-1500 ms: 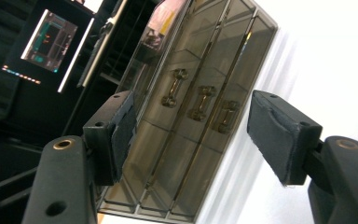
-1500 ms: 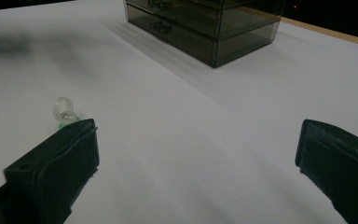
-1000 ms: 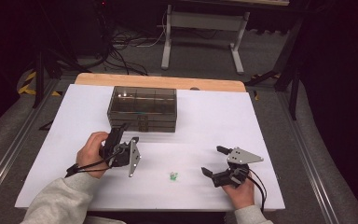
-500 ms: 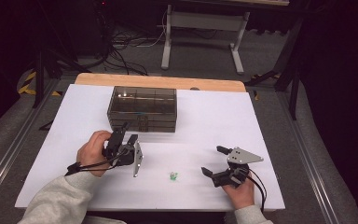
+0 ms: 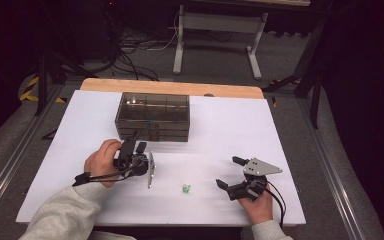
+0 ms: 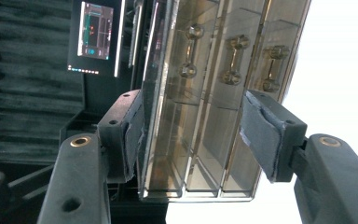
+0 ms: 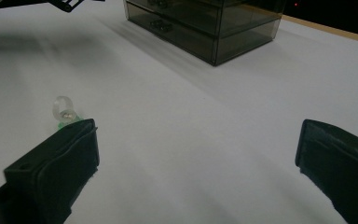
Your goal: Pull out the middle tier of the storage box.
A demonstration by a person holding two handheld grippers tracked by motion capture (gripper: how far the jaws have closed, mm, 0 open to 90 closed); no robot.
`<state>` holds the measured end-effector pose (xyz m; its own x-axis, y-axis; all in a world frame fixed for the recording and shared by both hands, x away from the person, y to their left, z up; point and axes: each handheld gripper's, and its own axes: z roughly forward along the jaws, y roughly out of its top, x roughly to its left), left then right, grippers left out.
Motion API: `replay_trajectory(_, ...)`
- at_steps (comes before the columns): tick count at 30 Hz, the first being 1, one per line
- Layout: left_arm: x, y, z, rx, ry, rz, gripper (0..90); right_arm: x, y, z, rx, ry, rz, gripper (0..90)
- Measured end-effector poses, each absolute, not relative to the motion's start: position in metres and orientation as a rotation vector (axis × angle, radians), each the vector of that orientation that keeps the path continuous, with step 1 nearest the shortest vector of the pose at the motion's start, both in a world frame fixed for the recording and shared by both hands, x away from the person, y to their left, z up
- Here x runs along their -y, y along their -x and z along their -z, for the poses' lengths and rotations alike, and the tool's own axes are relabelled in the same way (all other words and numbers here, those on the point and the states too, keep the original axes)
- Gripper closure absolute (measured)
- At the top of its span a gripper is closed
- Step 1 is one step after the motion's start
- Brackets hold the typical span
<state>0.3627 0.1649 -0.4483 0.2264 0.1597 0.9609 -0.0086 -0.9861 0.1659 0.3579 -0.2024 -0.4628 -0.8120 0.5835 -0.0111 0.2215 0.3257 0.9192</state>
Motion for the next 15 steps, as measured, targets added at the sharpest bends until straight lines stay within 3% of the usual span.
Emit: replay_trajectory(15,-0.161,-0.376,0.465,-0.136,-2.406,-1.906,47.5,0.201,-0.358,0.463,-2.259,-0.721,-1.458,0.0)
